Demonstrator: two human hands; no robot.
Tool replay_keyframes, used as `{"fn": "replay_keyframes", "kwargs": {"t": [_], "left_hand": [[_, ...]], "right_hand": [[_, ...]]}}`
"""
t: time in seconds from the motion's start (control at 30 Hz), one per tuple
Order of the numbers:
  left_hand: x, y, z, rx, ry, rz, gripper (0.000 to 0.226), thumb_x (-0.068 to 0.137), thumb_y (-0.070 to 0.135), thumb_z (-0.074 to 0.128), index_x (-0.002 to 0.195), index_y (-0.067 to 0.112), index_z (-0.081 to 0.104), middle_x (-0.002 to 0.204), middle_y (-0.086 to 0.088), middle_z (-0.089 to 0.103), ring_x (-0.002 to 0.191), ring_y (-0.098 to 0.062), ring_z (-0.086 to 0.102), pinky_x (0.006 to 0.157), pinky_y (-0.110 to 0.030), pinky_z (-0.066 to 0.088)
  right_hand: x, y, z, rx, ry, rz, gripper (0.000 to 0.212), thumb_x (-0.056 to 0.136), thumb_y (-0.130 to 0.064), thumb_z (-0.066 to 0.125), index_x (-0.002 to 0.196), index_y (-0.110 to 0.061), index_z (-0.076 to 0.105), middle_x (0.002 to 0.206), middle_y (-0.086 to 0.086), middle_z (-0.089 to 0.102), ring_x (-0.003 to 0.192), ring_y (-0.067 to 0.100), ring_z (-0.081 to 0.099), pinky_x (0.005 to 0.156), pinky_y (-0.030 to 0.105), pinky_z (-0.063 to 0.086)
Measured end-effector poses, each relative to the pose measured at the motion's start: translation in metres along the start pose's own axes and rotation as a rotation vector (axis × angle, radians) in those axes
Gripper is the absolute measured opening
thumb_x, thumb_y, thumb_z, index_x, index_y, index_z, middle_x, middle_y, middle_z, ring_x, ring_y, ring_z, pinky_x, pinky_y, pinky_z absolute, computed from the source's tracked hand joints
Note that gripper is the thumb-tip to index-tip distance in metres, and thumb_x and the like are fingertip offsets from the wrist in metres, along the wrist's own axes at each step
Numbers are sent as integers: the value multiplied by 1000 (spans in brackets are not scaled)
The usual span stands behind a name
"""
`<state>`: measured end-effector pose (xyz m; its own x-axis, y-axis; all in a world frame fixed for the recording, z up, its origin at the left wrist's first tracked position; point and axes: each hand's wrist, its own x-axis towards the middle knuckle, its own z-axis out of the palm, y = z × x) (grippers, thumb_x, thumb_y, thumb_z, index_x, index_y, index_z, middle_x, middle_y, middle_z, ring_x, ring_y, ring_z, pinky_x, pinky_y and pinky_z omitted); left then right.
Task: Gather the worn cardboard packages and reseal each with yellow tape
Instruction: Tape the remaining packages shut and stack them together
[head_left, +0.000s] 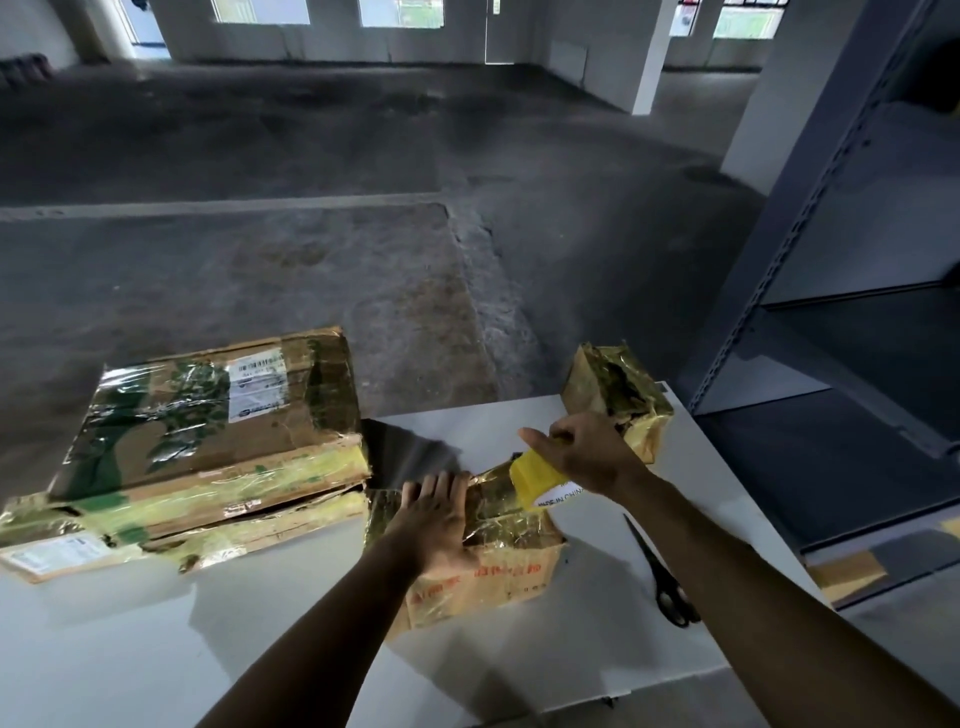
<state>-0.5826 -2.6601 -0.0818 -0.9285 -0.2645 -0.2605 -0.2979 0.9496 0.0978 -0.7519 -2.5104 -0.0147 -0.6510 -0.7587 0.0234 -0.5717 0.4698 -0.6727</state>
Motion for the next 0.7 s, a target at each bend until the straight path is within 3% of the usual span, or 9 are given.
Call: {"fn": "replay_keyframes", "kwargs": {"t": [0.17, 0.27, 0.37, 0.47, 0.53, 0.6, 0.7], "left_hand": [[6, 6, -2, 27, 28, -15, 124, 68, 83, 60, 153, 10, 8, 150, -10, 24, 136, -30, 25, 116, -48, 14], [16, 18, 0, -51, 86, 58, 135, 64, 83, 64, 155, 15, -8, 162, -8, 7, 147, -29, 10, 120, -48, 4], [26, 30, 2, -44, 100, 109, 141, 61, 84, 64, 154, 17, -19, 164, -2, -6, 150, -26, 1, 123, -49, 4], [30, 33, 4, -11, 76, 87, 133, 63, 83, 62, 157, 20, -7, 159, -1, 6, 144, -28, 13, 119, -47, 14], [31, 32, 4, 8, 28, 86, 119, 66, 83, 60, 157, 28, 7, 151, -6, 19, 136, -31, 21, 114, -46, 16], [32, 31, 1, 50, -4, 84, 115, 66, 86, 54, 156, 28, 12, 147, -9, 25, 132, -32, 27, 111, -46, 19], [33, 33, -2, 73, 0, 45, 124, 67, 85, 56, 155, 12, 7, 147, -12, 24, 132, -33, 29, 110, -46, 22]], "right_hand": [[-4, 16, 1, 417, 13, 161, 59, 79, -65, 67, 52, -20, 41, 53, -3, 32, 55, 12, 38, 60, 33, 29], [-7, 16, 5, 552, 35, 204, 64, 65, -73, 70, 63, -13, 49, 62, 7, 32, 61, 17, 39, 62, 33, 29], [-13, 15, 5, 751, 60, 298, 64, 63, -69, 79, 69, -10, 54, 69, 10, 42, 69, 20, 49, 66, 33, 39], [-20, 11, 10, 984, -1, 395, 54, 65, -64, 80, 86, -18, 63, 70, 2, 55, 70, 18, 58, 70, 33, 50], [-16, 4, 16, 889, 10, 415, 37, 79, -55, 74, 88, -21, 60, 67, -2, 47, 72, 19, 51, 73, 38, 49], [-8, 0, 15, 741, 63, 413, 43, 78, -52, 75, 72, -11, 65, 65, -2, 42, 73, 20, 48, 76, 42, 48], [0, 6, -8, 627, 109, 395, 63, 84, -46, 73, 101, 14, 65, 80, 8, 50, 80, 20, 53, 76, 38, 47]]}}
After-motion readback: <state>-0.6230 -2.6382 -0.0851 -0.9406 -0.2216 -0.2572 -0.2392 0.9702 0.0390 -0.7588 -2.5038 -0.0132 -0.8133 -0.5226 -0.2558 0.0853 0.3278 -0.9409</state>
